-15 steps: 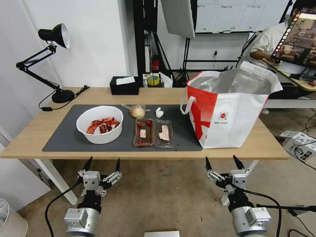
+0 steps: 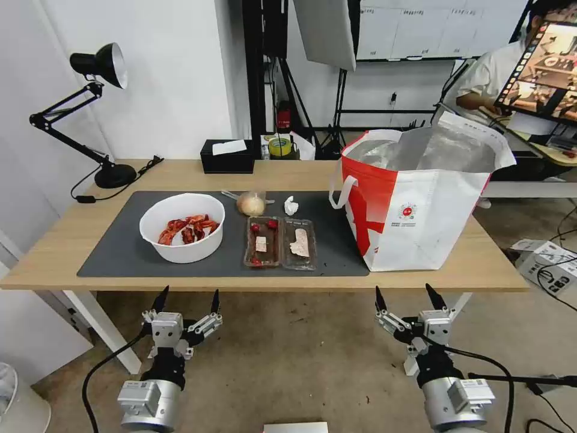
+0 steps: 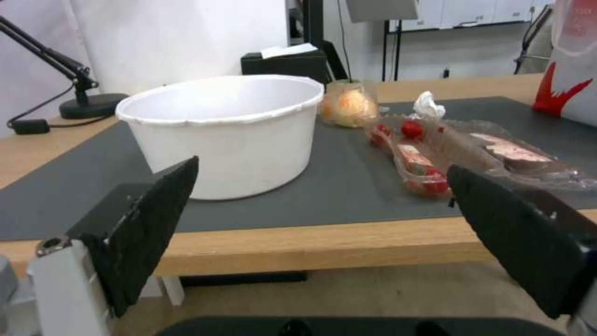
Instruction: Pick up the trash from the table and place it into the takeout bag.
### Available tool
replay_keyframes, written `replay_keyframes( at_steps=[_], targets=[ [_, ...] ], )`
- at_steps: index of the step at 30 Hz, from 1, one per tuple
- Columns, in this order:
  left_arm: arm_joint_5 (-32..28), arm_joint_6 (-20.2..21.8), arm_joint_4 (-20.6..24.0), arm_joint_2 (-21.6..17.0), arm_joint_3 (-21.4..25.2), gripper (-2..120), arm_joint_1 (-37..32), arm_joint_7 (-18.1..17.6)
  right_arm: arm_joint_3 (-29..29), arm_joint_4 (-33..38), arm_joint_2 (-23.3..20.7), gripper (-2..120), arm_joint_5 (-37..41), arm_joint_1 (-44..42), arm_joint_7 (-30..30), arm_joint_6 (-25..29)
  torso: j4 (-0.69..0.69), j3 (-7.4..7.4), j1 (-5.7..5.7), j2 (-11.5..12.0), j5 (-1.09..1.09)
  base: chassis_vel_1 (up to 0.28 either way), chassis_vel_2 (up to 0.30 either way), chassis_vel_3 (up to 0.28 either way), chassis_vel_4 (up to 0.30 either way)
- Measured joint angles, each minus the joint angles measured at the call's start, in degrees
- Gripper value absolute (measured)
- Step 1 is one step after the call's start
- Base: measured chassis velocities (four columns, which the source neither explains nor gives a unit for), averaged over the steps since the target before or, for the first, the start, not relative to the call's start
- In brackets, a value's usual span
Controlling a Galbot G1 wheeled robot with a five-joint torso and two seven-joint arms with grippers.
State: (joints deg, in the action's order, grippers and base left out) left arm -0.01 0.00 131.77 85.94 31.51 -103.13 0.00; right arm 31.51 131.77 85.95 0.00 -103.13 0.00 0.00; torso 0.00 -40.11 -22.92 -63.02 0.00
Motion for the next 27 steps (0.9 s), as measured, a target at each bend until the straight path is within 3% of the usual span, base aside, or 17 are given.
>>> replay_keyframes(
  at_steps=[5, 8, 11, 13, 15, 19, 22, 27],
  targets=[
    [-0.1, 0.1, 0.0, 0.0, 0.0, 100, 0.0, 0.0, 0.0, 0.0, -0.3, 100, 0.2, 0.1, 0.0, -0.1, 0.00, 0.00, 0.00, 0.0, 0.00, 0.000, 0.000, 0.000, 0.000],
    [-1.5, 1.5, 0.2, -0.3, 0.2, 100, 0.4, -0.4, 0.4, 0.1, -2.5, 100, 2.7, 1.2, 0.0, -2.1, -0.01, 0.00, 0.00, 0.0, -0.01, 0.000, 0.000, 0.000, 0.000],
    [-7.5, 7.6, 1.6, -1.4, 1.2, 100, 2.1, -2.4, 1.5, 0.4, -8.2, 100, 8.9, 3.9, 0.0, -7.2, -0.01, 0.00, 0.00, 0.0, 0.01, 0.000, 0.000, 0.000, 0.000],
    [-8.6, 8.8, 1.9, -1.6, 1.4, 100, 2.4, -2.8, 1.7, 0.4, -9.2, 100, 10.0, 4.4, 0.0, -8.1, -0.01, 0.00, 0.00, 0.0, 0.01, 0.000, 0.000, 0.000, 0.000],
    [-13.6, 13.9, 3.0, -2.6, 2.3, 100, 3.8, -4.5, 2.5, 0.7, -13.5, 100, 14.8, 6.5, 0.0, -12.0, 0.00, 0.00, 0.00, 0.0, 0.00, 0.000, 0.000, 0.000, 0.000],
    [-18.2, 18.5, 4.0, -3.5, 3.0, 100, 5.1, -6.0, 3.2, 0.9, -17.5, 100, 19.1, 8.4, 0.0, -15.6, 0.00, 0.00, 0.00, 0.0, 0.01, 0.000, 0.000, 0.000, 0.000],
    [-24.5, 24.0, 5.2, -4.7, 4.0, 100, 6.8, -7.9, 4.2, 1.3, -23.1, 100, 25.3, 11.1, 0.0, -20.6, 0.00, 0.00, 0.00, 0.0, 0.01, 0.000, 0.000, 0.000, 0.000],
    [-26.2, 23.7, 5.1, -5.2, 4.0, 100, 7.2, -8.0, 5.3, 1.6, -28.6, 100, 31.3, 13.8, 0.0, -25.6, 0.01, 0.00, 0.00, 0.0, 0.01, 0.000, 0.000, 0.000, 0.000]
  ],
)
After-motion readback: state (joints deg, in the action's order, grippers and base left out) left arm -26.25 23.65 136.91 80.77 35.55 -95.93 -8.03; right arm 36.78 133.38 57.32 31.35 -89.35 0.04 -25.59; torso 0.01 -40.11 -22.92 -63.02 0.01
